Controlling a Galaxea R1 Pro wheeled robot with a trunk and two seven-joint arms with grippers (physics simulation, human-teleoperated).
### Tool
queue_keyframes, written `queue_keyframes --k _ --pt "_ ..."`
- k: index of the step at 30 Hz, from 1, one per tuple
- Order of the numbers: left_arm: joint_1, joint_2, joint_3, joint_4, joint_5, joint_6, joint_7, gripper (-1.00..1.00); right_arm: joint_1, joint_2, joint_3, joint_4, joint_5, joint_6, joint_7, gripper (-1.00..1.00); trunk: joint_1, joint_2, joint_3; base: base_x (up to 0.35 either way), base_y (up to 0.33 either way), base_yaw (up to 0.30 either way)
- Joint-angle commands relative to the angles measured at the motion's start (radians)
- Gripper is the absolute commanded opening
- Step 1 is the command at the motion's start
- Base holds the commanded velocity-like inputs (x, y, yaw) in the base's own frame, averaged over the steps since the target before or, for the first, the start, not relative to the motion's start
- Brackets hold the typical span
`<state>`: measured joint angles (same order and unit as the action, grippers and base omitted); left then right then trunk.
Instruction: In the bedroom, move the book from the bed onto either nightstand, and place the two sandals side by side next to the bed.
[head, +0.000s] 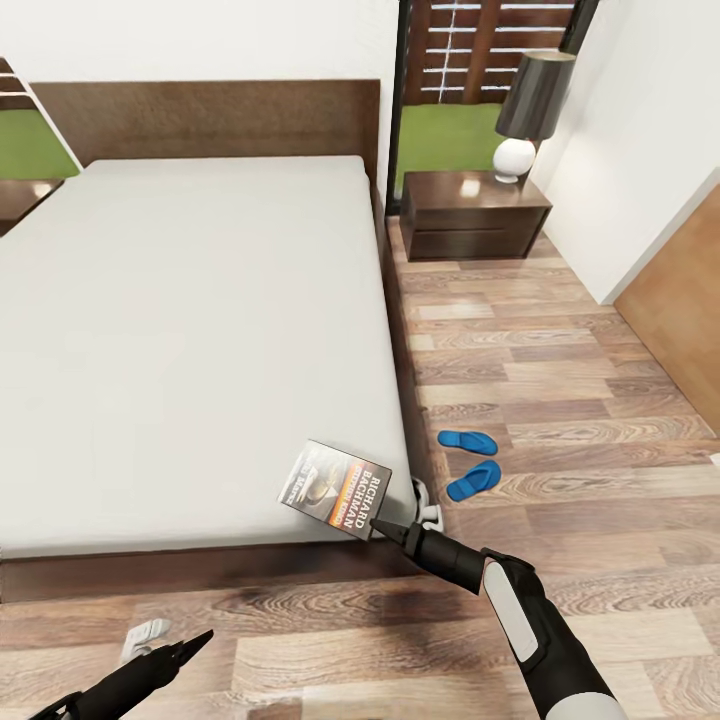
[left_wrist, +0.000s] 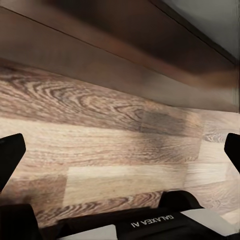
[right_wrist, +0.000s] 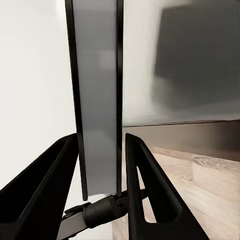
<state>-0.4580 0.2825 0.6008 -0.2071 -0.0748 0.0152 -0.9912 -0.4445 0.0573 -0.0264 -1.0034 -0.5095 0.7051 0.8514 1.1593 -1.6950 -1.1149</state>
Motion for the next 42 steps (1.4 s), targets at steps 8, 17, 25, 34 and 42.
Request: queue_keyframes --k 8,17,25,34,42 --pt "-0.001 0.0 0.008 0.0 -0.008 0.003 -0.005 1.0 0.0 0.001 -0.003 0.0 0.0 0.008 0.003 -1.0 -0.031 0.056 0.025 0.0 0.0 0.0" --pt "-0.001 0.0 0.008 0.0 -0.008 0.003 -0.005 1.0 0.0 0.001 -0.002 0.0 0.0 0.011 0.003 -1.0 -0.065 0.119 0.053 0.0 0.0 0.0" --pt "-0.001 0.0 0.008 0.0 -0.008 0.003 -0.006 1.0 0.0 0.001 -0.002 0.0 0.0 0.013 0.003 -1.0 -0.096 0.175 0.078 0.0 0.0 0.0" --pt "-0.001 0.0 0.007 0.0 -0.008 0.003 -0.006 1.0 0.0 0.001 -0.002 0.0 0.0 0.013 0.003 -1.0 -0.131 0.238 0.106 0.0 0.0 0.0" --pt "-0.001 0.0 0.007 0.0 -0.008 0.003 -0.006 1.0 0.0 0.001 -0.002 0.0 0.0 0.013 0.003 -1.0 -0.161 0.294 0.131 0.0 0.0 0.0"
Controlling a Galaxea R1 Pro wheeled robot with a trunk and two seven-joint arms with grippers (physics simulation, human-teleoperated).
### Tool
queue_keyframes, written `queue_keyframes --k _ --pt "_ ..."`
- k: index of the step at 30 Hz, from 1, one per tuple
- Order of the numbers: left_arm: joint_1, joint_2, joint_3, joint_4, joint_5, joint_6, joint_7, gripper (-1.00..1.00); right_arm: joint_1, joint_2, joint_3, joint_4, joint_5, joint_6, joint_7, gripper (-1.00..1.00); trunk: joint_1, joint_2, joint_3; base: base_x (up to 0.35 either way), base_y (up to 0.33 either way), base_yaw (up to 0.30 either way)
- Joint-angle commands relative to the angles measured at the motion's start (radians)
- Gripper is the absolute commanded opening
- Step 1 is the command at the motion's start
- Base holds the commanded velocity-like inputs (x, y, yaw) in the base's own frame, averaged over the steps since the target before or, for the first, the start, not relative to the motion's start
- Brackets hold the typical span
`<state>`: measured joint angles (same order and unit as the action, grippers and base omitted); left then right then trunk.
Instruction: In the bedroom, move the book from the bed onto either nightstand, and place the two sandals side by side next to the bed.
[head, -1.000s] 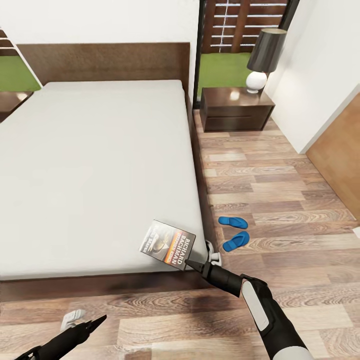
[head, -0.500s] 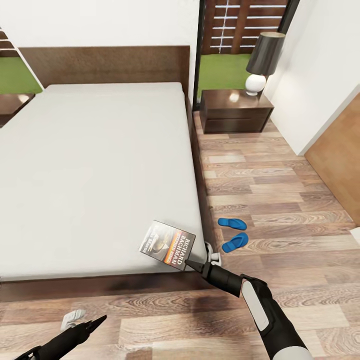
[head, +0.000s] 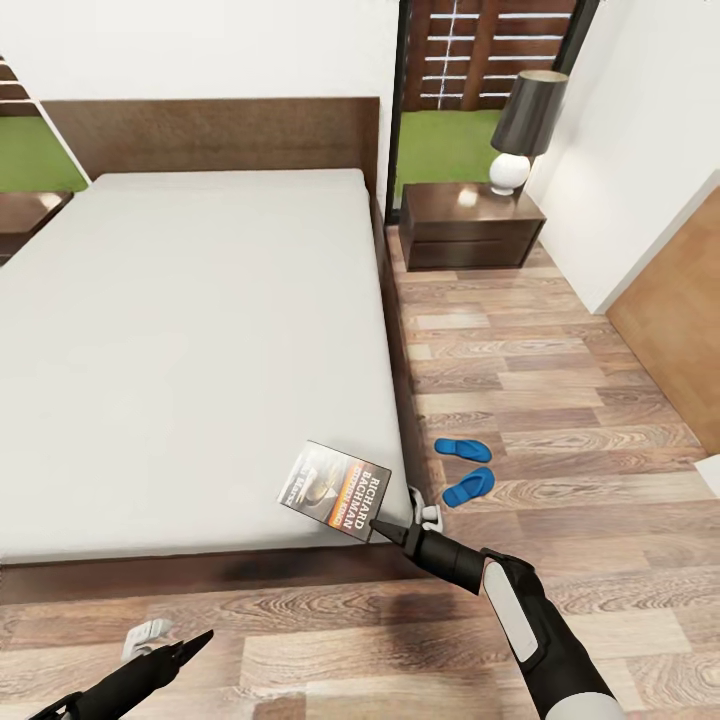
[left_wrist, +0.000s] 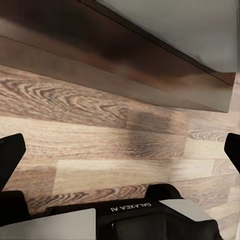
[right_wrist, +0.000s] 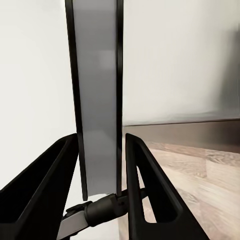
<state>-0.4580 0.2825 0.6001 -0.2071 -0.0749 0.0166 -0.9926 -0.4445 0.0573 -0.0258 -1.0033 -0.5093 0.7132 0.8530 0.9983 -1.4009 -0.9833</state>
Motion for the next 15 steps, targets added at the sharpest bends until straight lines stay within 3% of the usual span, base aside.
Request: queue_keyframes --k 1,15 --pt "-0.001 0.0 0.008 0.0 -0.008 0.002 -0.004 1.0 0.0 0.001 -0.003 0.0 0.0 0.005 0.001 -1.0 -0.004 0.007 0.003 0.0 0.0 0.0" --pt "-0.001 0.0 0.008 0.0 -0.008 0.002 -0.003 1.0 0.0 0.001 -0.002 0.0 0.0 0.005 0.001 -1.0 -0.058 0.105 0.047 0.0 0.0 0.0"
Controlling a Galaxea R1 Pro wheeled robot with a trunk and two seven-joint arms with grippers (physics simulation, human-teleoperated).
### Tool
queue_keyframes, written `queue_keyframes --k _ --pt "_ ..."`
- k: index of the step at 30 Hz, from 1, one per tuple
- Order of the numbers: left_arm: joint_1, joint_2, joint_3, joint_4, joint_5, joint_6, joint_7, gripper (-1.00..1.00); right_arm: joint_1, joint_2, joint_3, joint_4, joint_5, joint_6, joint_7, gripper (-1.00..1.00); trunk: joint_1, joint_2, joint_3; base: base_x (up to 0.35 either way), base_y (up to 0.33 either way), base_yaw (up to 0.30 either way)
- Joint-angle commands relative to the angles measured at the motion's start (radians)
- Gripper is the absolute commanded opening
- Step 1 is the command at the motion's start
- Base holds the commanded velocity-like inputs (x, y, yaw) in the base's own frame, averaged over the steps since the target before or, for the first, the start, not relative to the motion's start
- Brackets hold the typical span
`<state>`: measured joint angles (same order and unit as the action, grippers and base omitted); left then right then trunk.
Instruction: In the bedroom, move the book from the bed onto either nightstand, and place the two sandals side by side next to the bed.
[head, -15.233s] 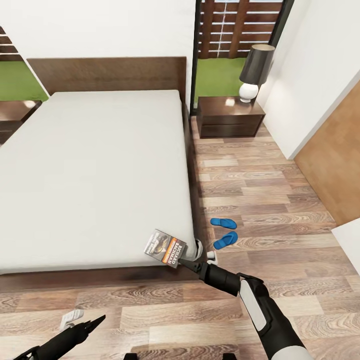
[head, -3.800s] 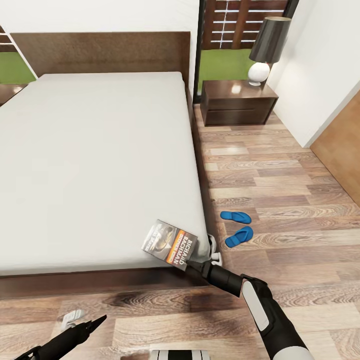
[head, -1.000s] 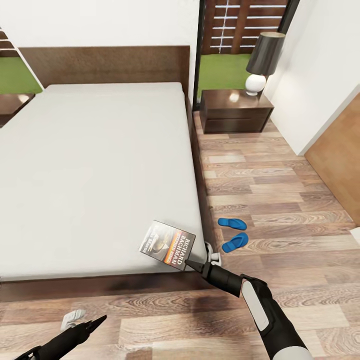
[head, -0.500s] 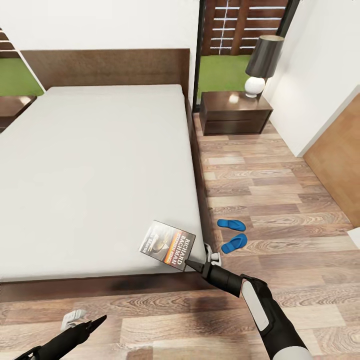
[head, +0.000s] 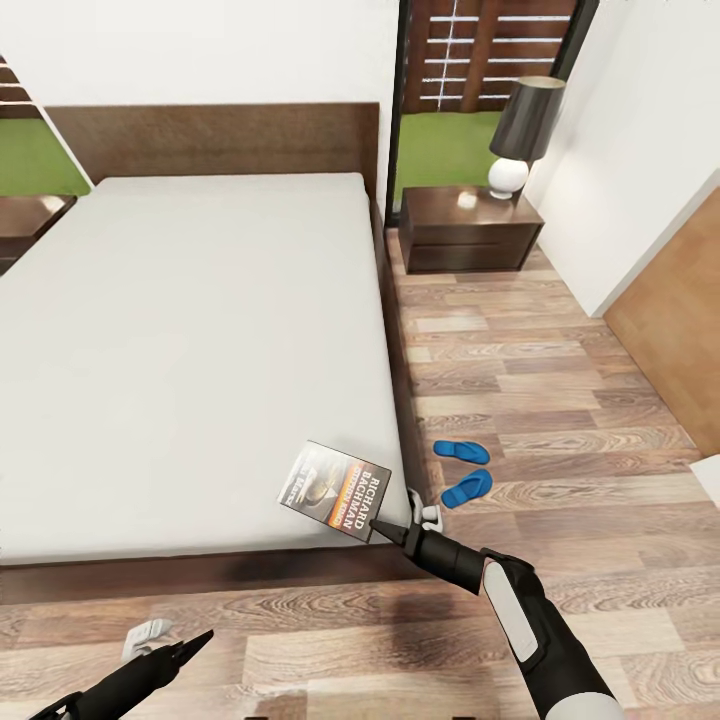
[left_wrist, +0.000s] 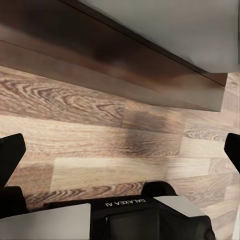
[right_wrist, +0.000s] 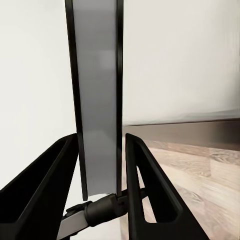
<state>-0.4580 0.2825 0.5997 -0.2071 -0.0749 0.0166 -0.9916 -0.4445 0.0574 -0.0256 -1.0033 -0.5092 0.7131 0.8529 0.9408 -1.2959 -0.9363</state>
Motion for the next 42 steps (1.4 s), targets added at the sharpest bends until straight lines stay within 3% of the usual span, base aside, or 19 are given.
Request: queue_keyframes --k 1,37,42 --pt "-0.001 0.0 0.008 0.0 -0.008 0.002 -0.005 1.0 0.0 0.001 -0.003 0.0 0.0 0.005 0.001 -1.0 -0.004 0.007 0.003 0.0 0.0 0.0" --pt "-0.001 0.0 0.009 0.0 -0.008 0.002 -0.005 1.0 0.0 0.001 0.005 0.005 0.005 0.004 0.0 -1.0 -0.142 0.259 0.116 0.0 0.0 0.0" --pt "-0.001 0.0 0.009 0.0 -0.008 0.002 -0.005 1.0 0.0 0.001 0.006 0.003 0.003 0.003 0.0 -1.0 -0.142 0.259 0.116 0.0 0.0 0.0"
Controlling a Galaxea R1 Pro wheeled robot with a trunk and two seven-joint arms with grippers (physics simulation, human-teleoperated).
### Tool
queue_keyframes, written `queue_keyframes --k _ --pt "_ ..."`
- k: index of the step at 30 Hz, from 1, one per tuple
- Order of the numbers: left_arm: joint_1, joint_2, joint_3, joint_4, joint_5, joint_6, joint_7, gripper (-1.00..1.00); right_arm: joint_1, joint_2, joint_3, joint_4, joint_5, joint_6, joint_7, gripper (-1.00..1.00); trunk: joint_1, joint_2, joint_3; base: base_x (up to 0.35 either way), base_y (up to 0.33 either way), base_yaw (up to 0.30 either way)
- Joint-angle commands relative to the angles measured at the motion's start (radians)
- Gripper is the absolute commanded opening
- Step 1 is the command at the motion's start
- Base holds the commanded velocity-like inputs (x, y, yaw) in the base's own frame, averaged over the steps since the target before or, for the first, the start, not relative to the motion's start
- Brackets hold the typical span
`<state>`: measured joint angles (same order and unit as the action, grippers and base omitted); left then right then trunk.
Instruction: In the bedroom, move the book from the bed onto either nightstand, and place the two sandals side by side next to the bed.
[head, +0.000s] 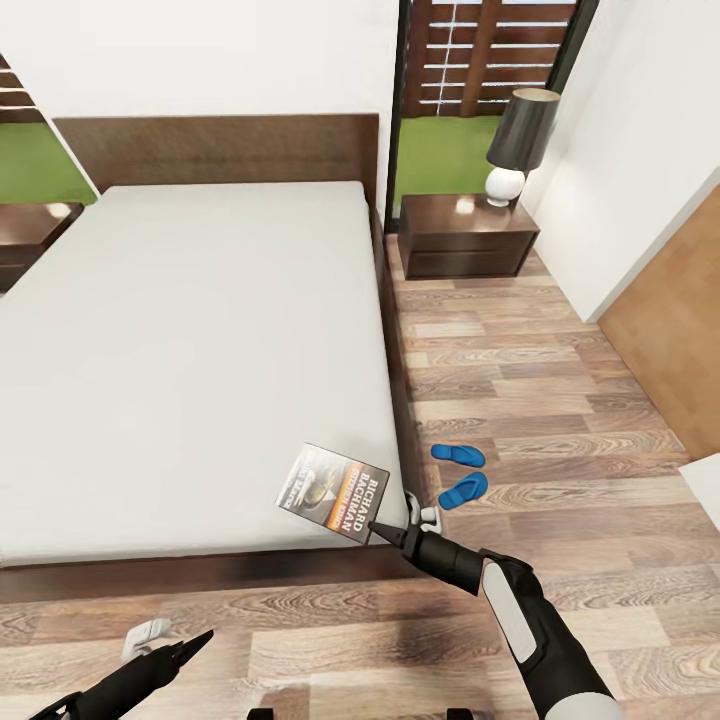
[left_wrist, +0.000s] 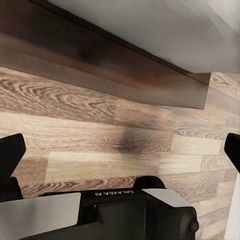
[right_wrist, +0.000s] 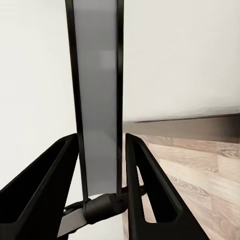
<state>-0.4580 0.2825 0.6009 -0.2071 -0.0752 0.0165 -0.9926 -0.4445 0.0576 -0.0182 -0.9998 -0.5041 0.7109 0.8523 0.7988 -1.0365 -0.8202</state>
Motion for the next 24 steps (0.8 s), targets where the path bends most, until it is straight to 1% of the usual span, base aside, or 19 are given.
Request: queue_keyframes --k 1,24 --pt "-0.001 0.0 0.008 0.0 -0.008 0.002 -0.004 1.0 0.0 0.001 -0.002 0.0 -0.003 0.005 0.001 -1.0 0.0 0.0 -0.001 0.0 0.0 0.0" --pt "-0.001 0.0 0.008 0.0 -0.008 0.002 -0.004 1.0 0.0 0.001 -0.002 0.0 -0.004 0.0 0.001 -1.0 0.0 0.0 -0.001 0.0 0.0 0.0"
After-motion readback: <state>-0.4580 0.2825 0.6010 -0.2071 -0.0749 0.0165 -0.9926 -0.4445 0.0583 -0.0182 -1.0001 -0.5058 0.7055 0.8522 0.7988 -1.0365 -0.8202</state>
